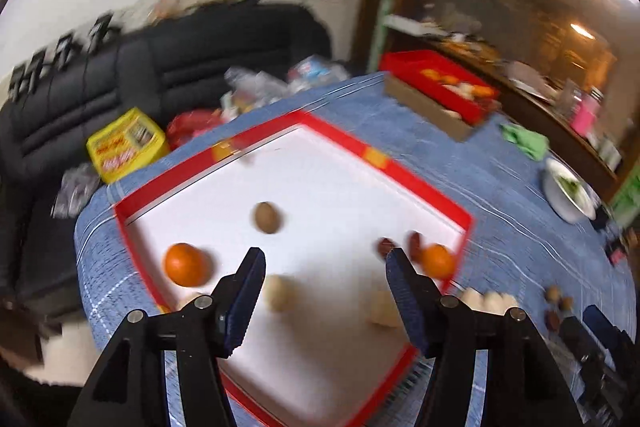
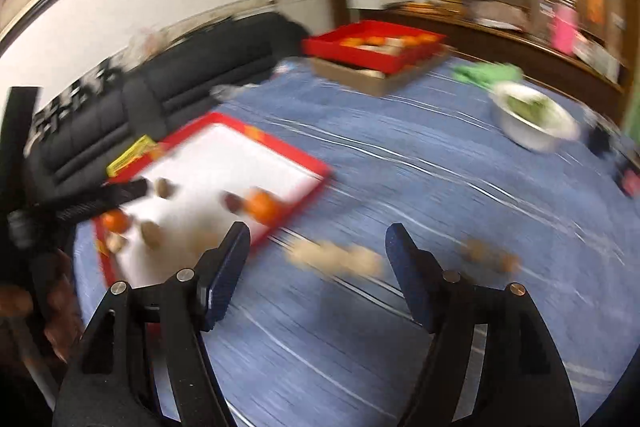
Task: Organize fruits
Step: 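Move both tools back toward the items on the tablecloth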
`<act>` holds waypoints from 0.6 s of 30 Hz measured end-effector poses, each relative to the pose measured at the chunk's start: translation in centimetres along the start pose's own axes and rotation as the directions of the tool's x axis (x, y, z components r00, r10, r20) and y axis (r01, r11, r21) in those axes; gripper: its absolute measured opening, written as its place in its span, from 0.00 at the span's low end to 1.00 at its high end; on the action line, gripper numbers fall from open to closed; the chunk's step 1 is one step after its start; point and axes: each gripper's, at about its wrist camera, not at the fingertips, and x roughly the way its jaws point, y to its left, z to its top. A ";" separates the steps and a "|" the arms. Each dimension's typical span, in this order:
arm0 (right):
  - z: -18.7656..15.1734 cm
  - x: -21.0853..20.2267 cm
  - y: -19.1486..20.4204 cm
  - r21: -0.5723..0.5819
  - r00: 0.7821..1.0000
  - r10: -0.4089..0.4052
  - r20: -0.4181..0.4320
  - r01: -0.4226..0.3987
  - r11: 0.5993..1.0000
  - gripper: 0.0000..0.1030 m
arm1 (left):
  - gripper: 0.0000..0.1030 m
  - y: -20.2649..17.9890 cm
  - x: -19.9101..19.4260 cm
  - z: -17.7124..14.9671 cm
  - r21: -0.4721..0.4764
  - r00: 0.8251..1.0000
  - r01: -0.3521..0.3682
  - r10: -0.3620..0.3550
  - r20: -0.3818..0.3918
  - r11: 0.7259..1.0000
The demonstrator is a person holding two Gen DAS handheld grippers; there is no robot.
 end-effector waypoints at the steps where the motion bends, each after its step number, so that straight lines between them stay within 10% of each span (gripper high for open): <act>1: -0.9 -0.8 -1.7 0.028 1.000 -0.021 -0.002 0.021 0.999 0.69 | 0.59 -0.4 -0.4 -0.3 0.011 1.000 0.009 -0.009 0.014 1.000; 9: -5.3 -3.7 -10.7 0.162 0.989 -0.144 -0.036 0.148 0.976 0.69 | 0.59 -4.6 -2.1 -5.4 0.172 0.997 0.069 -0.075 0.027 0.983; 18: -4.7 -1.7 -9.1 0.064 0.990 -0.120 -0.076 0.125 0.990 0.68 | 0.59 -8.8 -0.9 -8.7 0.301 0.984 0.173 -0.155 -0.084 0.938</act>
